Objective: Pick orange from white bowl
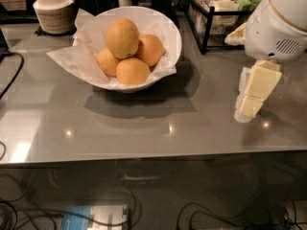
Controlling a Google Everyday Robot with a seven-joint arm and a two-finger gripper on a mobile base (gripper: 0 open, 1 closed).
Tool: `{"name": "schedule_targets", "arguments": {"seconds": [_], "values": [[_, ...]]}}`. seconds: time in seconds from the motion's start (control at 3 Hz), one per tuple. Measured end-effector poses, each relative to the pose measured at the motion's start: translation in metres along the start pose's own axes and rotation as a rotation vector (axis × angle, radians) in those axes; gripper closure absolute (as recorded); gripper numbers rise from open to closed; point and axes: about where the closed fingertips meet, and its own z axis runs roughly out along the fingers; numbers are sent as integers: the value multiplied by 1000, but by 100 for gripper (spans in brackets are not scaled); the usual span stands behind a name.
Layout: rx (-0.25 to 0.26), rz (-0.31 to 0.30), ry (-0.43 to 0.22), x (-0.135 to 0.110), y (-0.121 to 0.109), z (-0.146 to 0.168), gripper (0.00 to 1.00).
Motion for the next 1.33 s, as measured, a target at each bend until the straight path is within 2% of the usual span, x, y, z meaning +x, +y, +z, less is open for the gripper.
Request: {"name": "schedule_targets", "arguments": {"seconds": [0.33,0.67,1.0,1.33], "values": [[-47,-178,-89,-62,-3,17,0],[-9,-326,-190,-116,-1,14,0],[47,-380,-301,-155,-17,17,0],[44,-378,-370,-185,-44,32,0]]}}
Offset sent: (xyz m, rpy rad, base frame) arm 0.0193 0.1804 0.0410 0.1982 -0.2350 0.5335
